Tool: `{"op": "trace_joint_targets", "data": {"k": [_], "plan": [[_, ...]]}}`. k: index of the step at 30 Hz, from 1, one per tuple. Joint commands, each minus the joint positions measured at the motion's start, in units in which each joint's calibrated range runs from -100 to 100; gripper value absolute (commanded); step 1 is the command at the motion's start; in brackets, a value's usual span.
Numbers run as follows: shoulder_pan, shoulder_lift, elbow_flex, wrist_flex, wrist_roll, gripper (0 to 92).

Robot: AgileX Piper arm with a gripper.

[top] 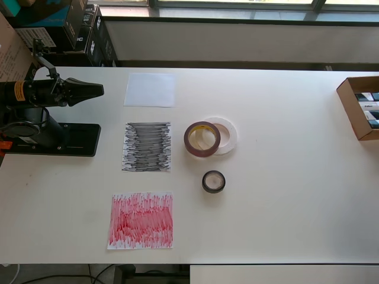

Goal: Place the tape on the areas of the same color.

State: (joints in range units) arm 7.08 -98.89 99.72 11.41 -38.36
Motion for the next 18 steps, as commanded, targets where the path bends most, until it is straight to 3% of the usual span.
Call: {"op": "trace_joint_targets", "data": {"k": [1,18], "plan": [[-0.2,-0.2,-0.2,0.4,-0.2,7.5],[0.0,-0.2,-0.2,0.4,-0.4,7.5]]}}
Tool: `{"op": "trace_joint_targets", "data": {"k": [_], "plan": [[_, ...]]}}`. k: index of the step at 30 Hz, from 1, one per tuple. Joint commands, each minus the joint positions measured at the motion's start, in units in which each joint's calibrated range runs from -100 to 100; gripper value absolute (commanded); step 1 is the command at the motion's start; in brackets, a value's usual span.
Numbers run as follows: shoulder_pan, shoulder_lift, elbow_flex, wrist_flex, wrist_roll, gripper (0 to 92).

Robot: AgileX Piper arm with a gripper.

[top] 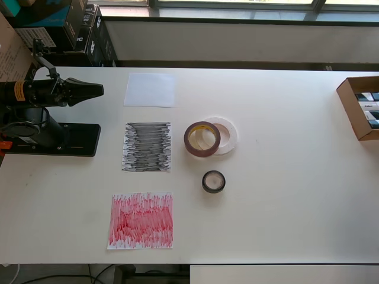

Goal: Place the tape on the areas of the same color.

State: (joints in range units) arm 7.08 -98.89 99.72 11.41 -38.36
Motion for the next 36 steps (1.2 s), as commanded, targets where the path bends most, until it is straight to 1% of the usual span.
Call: {"op": "trace_joint_targets", "data": {"k": [1,9,12,17,20,23,26,28,34,36], "plan": [[0.2,-0.2,-0.2,0.4,-0.5,7.5],[0.5,-0.1,-0.4,0.3,-0.7,7.5],[0.5,2.9,-2.7,0.3,-0.4,7.5],[1.5,16.4,-13.4,0.3,0.1,7.5],[2.2,26.9,-22.6,0.3,1.9,7.5],[3.2,37.8,-32.6,0.3,5.8,7.5],[3.6,48.3,-42.2,0.4,11.7,7.5],[3.9,54.6,-48.3,0.4,13.9,7.5],[2.4,70.3,-62.2,0.6,14.5,7.8],[1.0,74.5,-65.3,4.1,15.3,8.0]]}}
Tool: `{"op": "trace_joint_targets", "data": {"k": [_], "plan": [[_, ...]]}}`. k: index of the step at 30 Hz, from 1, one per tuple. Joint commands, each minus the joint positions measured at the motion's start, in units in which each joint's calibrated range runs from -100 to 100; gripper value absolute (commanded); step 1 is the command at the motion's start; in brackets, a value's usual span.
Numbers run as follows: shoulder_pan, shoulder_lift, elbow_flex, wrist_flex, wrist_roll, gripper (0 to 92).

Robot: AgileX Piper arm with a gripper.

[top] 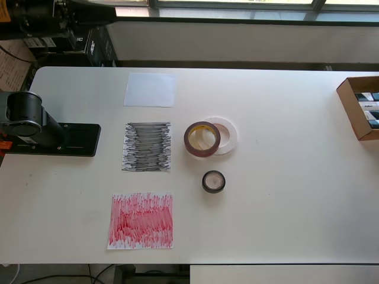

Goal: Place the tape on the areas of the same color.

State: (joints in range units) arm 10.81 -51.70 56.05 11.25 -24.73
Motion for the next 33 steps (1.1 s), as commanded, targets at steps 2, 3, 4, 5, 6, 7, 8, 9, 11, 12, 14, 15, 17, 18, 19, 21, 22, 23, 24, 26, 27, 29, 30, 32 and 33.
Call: {"op": "trace_joint_targets", "data": {"k": [2,3,4,5,6,7,8,9,11,12,14,15,17,18,19,21,22,23,24,26,27,29,30,32,33], "plan": [[-4.2,30.8,-26.2,10.9,3.9,8.1],[-4.9,32.5,-28.7,14.9,5.2,8.1],[-5.4,33.9,-31.6,19.3,6.5,8.1],[-5.7,35.4,-34.3,23.6,7.8,8.1],[-5.7,36.8,-37.0,28.0,9.3,8.1],[-5.9,38.4,-39.6,32.3,10.7,8.1],[-6.0,39.9,-42.3,36.6,12.2,8.1],[-6.0,41.3,-44.7,40.7,13.8,8.1],[-6.0,44.0,-49.2,48.4,17.1,8.2],[-6.0,45.4,-51.0,52.1,18.6,8.2],[-6.0,48.2,-53.6,59.0,20.8,8.2],[-6.0,49.6,-54.6,62.3,21.9,8.2],[-6.0,52.0,-55.5,68.4,23.2,8.2],[-6.1,53.0,-55.6,70.8,23.5,8.2],[-6.3,53.9,-55.3,72.8,23.6,8.2],[-6.8,55.5,-54.8,75.8,23.6,8.2],[-7.2,56.3,-54.8,76.8,23.7,8.2],[-7.6,57.0,-54.8,77.2,23.7,7.9],[-7.7,57.8,-54.8,77.2,23.7,7.7],[-8.7,59.2,-54.8,76.8,23.7,7.7],[-9.2,59.8,-54.8,76.6,23.7,8.1],[-10.2,61.0,-54.8,76.6,23.3,8.1],[-10.7,61.5,-54.7,76.6,23.3,8.1],[-11.3,62.7,-54.1,76.5,23.0,8.1],[-11.6,63.3,-53.5,76.5,23.0,8.1]]}}
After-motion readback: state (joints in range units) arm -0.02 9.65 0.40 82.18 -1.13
